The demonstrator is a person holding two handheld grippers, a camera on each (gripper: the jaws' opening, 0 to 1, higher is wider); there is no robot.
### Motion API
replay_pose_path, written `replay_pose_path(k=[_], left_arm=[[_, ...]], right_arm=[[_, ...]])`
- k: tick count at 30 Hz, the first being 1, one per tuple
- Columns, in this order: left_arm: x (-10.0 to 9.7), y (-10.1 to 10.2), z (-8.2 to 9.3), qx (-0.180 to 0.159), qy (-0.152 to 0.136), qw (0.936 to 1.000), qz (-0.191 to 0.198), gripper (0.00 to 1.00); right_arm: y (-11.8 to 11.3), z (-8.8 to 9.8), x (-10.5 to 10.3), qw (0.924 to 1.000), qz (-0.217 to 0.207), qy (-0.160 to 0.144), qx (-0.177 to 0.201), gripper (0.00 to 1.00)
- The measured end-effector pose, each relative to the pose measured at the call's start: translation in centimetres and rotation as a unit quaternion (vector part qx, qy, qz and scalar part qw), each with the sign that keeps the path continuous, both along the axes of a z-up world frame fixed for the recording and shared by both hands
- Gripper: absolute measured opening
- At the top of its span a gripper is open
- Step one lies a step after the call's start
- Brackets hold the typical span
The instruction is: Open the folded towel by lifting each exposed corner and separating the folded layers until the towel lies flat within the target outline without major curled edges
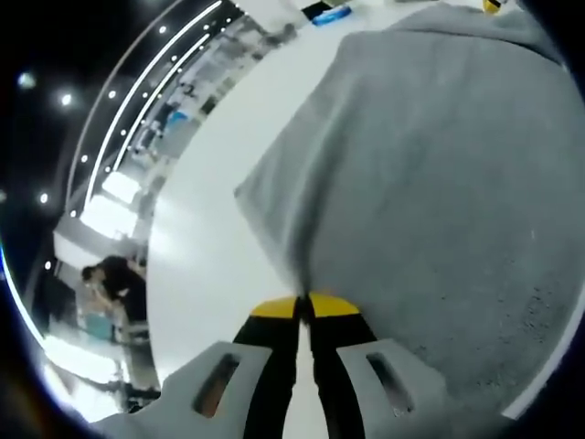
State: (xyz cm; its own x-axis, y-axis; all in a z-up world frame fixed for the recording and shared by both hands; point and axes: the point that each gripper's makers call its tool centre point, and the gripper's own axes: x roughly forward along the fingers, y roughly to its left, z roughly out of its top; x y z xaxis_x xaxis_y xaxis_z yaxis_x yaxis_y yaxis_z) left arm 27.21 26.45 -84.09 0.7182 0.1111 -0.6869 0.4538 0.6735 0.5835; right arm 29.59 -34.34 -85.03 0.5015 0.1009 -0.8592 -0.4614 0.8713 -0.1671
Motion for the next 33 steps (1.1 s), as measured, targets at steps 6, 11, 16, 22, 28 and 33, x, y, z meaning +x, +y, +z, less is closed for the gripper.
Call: replay_pose_path(k=[6, 11, 16, 22, 28, 33], left_arm=[[-0.1, 0.2, 0.1, -0.007, 0.0, 1.0, 0.0, 0.03], [-0.2, 0.6, 0.1, -0.008, 0.002, 1.0, 0.005, 0.03], [-0.1, 1.7, -0.1, -0.003, 0.004, 0.9999, 0.012, 0.03], [-0.2, 2.4, -0.1, 0.005, 0.007, 0.9999, 0.014, 0.03], [-0.3, 3.4, -0.1, 0.01, 0.008, 0.9997, 0.021, 0.03], [-0.3, 4.0, -0.1, 0.014, 0.011, 0.9996, 0.023, 0.03]], right_arm=[[-0.3, 0.0, 0.1, 1.0, 0.0, -0.001, -0.003, 0.0], [-1.0, 0.0, 0.3, 1.0, -0.001, -0.002, -0.007, 0.0], [-1.3, 0.0, 0.4, 0.9999, -0.001, -0.003, -0.011, 0.0], [-1.6, 0.0, 0.5, 0.9999, -0.002, -0.003, -0.013, 0.0], [-1.9, 0.0, 0.6, 0.9999, 0.0, -0.005, -0.016, 0.0], [-2.4, 0.0, 0.7, 0.9999, 0.001, -0.008, -0.015, 0.0]])
